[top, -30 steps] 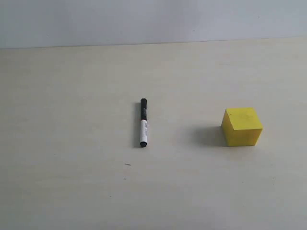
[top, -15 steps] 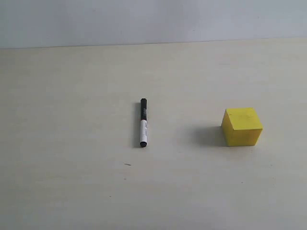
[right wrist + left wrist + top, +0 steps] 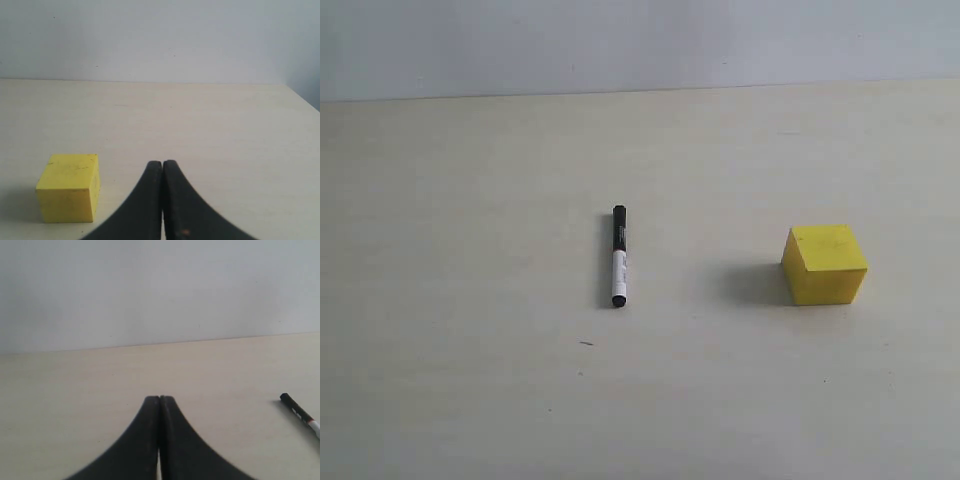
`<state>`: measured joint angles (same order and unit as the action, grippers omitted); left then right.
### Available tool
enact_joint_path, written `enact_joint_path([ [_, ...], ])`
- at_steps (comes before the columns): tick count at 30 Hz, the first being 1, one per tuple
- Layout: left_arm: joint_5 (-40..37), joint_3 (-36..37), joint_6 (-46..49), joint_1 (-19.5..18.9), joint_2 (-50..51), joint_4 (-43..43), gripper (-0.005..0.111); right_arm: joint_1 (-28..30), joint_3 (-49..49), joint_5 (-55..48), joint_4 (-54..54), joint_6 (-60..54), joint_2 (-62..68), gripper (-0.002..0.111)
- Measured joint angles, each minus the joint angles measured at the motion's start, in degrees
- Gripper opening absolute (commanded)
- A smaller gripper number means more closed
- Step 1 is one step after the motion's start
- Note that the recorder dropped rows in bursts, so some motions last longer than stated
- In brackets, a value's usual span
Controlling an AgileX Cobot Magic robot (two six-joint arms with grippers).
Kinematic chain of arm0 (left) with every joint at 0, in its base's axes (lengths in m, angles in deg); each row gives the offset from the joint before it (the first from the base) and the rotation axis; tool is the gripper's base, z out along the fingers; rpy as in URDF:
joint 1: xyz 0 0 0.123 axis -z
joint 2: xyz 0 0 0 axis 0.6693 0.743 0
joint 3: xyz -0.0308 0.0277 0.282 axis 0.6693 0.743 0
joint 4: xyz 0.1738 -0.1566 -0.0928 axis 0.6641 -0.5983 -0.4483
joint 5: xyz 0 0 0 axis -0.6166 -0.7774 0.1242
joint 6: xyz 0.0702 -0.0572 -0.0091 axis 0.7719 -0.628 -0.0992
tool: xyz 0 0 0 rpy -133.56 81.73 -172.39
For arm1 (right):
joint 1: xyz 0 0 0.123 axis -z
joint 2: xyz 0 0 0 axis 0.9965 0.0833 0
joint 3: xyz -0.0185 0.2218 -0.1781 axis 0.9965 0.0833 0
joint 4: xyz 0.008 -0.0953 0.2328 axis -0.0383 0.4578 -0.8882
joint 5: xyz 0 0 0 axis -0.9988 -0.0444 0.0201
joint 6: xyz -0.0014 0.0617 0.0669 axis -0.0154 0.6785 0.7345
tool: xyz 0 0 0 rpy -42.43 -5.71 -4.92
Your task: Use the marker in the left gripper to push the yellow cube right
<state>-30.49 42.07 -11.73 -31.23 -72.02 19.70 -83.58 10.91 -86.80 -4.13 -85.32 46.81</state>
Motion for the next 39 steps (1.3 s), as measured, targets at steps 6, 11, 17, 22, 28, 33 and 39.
enact_joint_path([
  [6,-2.7,0.0,0.0,-2.8,-0.9,0.0,0.000,0.0,0.0,0.0,0.0,0.0,0.0,0.000],
  [11,-5.4,0.0,0.1,-3.2,-1.5,0.1,0.000,0.0,0.0,0.0,0.0,0.0,0.0,0.000],
  [17,-5.6,0.0,0.1,-3.2,-1.5,0.1,0.000,0.0,0.0,0.0,0.0,0.0,0.0,0.000],
  [22,-5.6,0.0,0.1,-3.2,-1.5,0.1,0.000,0.0,0.0,0.0,0.0,0.0,0.0,0.000],
  [28,-5.6,0.0,0.1,-3.2,-1.5,0.1,0.000,0.0,0.0,0.0,0.0,0.0,0.0,0.000],
  [33,-5.6,0.0,0.1,-3.2,-1.5,0.1,0.000,0.0,0.0,0.0,0.0,0.0,0.0,0.000],
  [39,-5.6,0.0,0.2,-3.2,-1.5,0.1,0.000,0.0,0.0,0.0,0.0,0.0,0.0,0.000],
])
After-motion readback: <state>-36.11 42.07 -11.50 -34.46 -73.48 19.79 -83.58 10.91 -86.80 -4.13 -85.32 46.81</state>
